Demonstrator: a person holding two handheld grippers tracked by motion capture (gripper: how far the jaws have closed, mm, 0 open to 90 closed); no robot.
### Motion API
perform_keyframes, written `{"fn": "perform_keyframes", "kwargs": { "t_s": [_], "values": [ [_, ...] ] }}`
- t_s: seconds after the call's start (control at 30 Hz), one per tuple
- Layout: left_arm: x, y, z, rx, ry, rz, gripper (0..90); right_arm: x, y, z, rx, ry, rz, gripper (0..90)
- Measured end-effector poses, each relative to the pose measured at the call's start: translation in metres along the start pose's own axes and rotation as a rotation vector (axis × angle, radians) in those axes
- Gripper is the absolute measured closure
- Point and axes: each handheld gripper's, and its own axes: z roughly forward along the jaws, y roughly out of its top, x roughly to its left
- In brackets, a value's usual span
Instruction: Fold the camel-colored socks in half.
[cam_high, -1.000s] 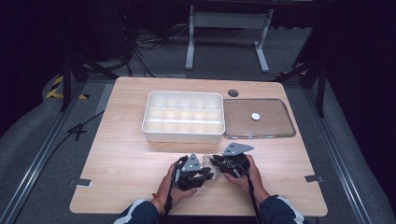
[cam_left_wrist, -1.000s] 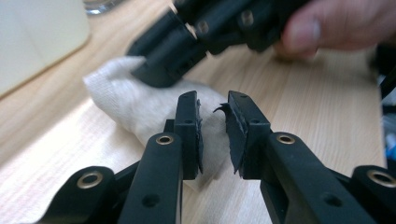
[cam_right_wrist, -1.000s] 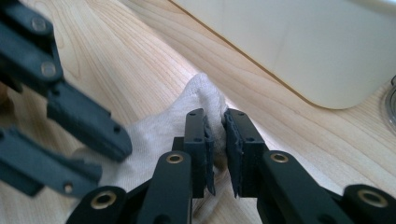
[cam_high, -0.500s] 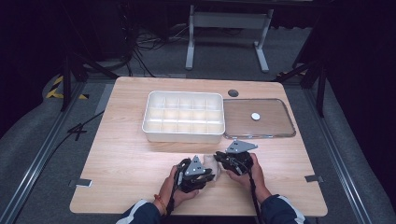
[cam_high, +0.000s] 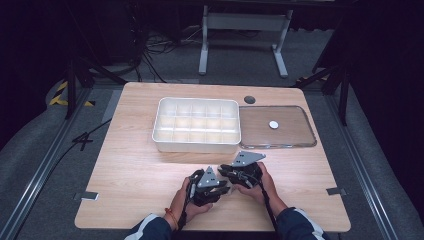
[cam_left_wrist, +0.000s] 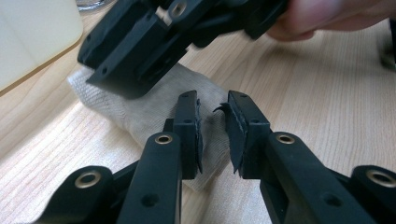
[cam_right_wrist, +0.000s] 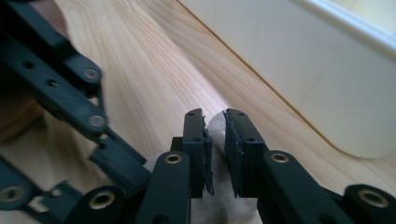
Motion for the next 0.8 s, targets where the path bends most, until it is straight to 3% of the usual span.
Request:
{"fn": "perform_keyframes", "kwargs": {
  "t_s": [0.07,0.3,0.57,0.63,0.7,0.77,0.8],
  "values": [
    [-0.001,0.0,0.0,0.004,0.011,0.019,74.7,-0.004,-0.002,0.002,0.006,-0.013,0.01,83.6],
    [0.0,0.0,0.001,0.0,0.005,0.013,74.8,-0.005,-0.004,0.003,0.021,-0.069,-0.017,86.8],
    [0.001,0.0,0.001,0.004,-0.003,0.007,74.8,-0.015,-0.007,-0.004,0.026,-0.126,0.03,87.4],
    [0.001,0.0,0.001,0.002,-0.004,0.007,74.8,-0.019,-0.008,-0.008,0.036,-0.172,0.03,87.4],
    [0.001,0.0,0.001,0.004,-0.004,0.007,74.8,-0.024,-0.01,-0.016,-0.011,-0.179,0.066,87.4],
    [0.001,0.0,0.001,0.004,-0.006,0.005,74.8,-0.024,-0.008,-0.025,-0.066,-0.156,0.069,86.7],
    [0.001,0.0,0.001,0.004,-0.006,0.005,74.8,-0.024,-0.008,-0.025,-0.066,-0.156,0.069,86.7]
  ]
}}
